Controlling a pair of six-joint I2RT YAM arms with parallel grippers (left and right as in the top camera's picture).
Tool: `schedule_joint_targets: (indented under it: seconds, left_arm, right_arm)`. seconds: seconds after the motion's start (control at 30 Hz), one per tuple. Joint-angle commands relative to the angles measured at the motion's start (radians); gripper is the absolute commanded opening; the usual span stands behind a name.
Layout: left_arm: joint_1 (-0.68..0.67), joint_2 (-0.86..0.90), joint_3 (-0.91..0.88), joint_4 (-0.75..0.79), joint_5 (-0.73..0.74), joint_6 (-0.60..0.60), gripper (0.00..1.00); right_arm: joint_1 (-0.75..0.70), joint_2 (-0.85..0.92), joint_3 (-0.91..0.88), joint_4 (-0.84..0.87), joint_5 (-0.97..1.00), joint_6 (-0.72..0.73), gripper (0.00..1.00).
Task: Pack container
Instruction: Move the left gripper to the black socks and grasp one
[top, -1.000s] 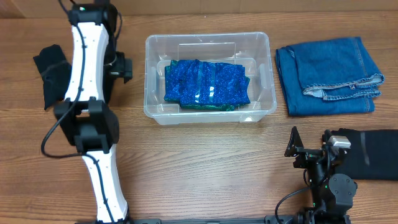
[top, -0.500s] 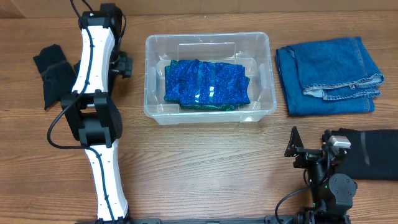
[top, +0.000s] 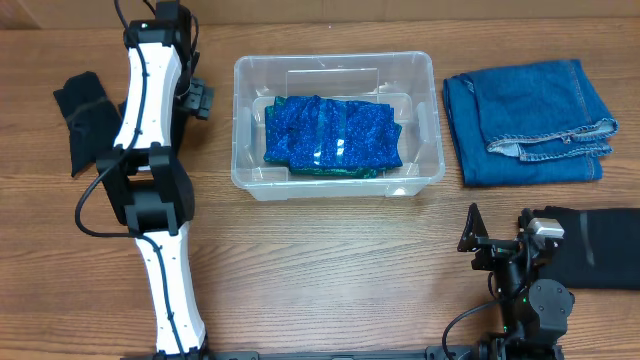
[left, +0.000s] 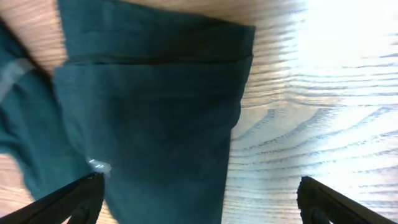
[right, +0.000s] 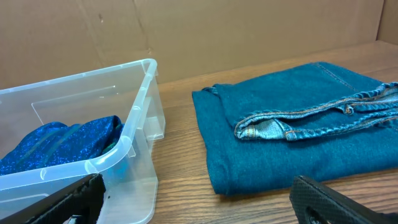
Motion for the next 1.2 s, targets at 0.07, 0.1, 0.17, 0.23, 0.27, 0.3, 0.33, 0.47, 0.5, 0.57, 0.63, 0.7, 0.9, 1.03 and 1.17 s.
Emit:
schedule_joint_targets:
  seconds: [0.07, 0.1, 0.17, 0.23, 0.27, 0.3, 0.33, 0.47, 0.5, 0.57, 0.63, 0.7, 0.9, 1.03, 1.17]
  left_arm:
    - [0.031, 0.096, 0.002, -0.036, 0.032, 0.026, 0.99]
    - [0.032, 0.109, 0.002, -0.039, 0.032, 0.026, 0.98]
    - [0.032, 0.125, 0.002, -0.04, 0.032, 0.025, 0.98]
    - [0.032, 0.133, 0.002, -0.038, 0.032, 0.025, 0.92]
    - [0.032, 0.133, 0.002, -0.036, 0.032, 0.025, 0.87]
    - [0.032, 0.133, 0.002, -0.034, 0.032, 0.025, 0.82]
    - [0.032, 0.133, 0.003, -0.03, 0.032, 0.025, 0.77]
    - [0.032, 0.133, 0.003, -0.03, 0.032, 0.023, 0.63]
    - [0.032, 0.133, 0.003, -0.032, 0.029, 0.013, 0.61]
    - [0.032, 0.133, 0.003, -0.042, 0.021, -0.018, 0.6]
    - [0.032, 0.133, 0.003, -0.048, 0.022, -0.04, 0.54]
    - [0.032, 0.132, 0.008, -0.063, 0.022, -0.071, 0.49]
    - [0.032, 0.132, 0.119, -0.146, 0.066, -0.114, 0.04]
    - [0.032, 0.132, 0.281, -0.221, 0.161, -0.127, 0.04]
    - [0.032, 0.132, 0.475, -0.32, 0.276, -0.133, 0.04]
  right_arm:
    - [-0.002, -0.008, -0.001, 0.005, -0.006, 0.0, 1.0]
    - [-0.002, -0.008, -0.001, 0.005, -0.006, 0.0, 1.0]
    - [-0.002, -0.008, -0.001, 0.005, -0.006, 0.0, 1.0]
    - [-0.002, -0.008, -0.001, 0.005, -0.006, 0.0, 1.0]
    - [-0.002, -0.008, -0.001, 0.005, -0.006, 0.0, 1.0]
    - [-0.002, -0.008, -0.001, 0.005, -0.006, 0.0, 1.0]
    - [-0.002, -0.008, -0.001, 0.005, -0.006, 0.0, 1.0]
    - [-0.002, -0.008, -0.001, 0.005, -0.006, 0.0, 1.0]
    - [-0.002, -0.008, -0.001, 0.005, -0.006, 0.0, 1.0]
    - [-0.002, -0.008, -0.001, 0.005, -0.006, 0.0, 1.0]
    - [-0.002, -0.008, -0.001, 0.005, -0.006, 0.0, 1.0]
    - [-0.002, -0.008, -0.001, 0.005, -0.006, 0.0, 1.0]
    - [-0.002, -0.008, -0.001, 0.005, -0.006, 0.0, 1.0]
    - [-0.002, -0.008, -0.001, 0.005, -0.006, 0.0, 1.0]
    - [-0.002, -0.008, -0.001, 0.005, -0.006, 0.0, 1.0]
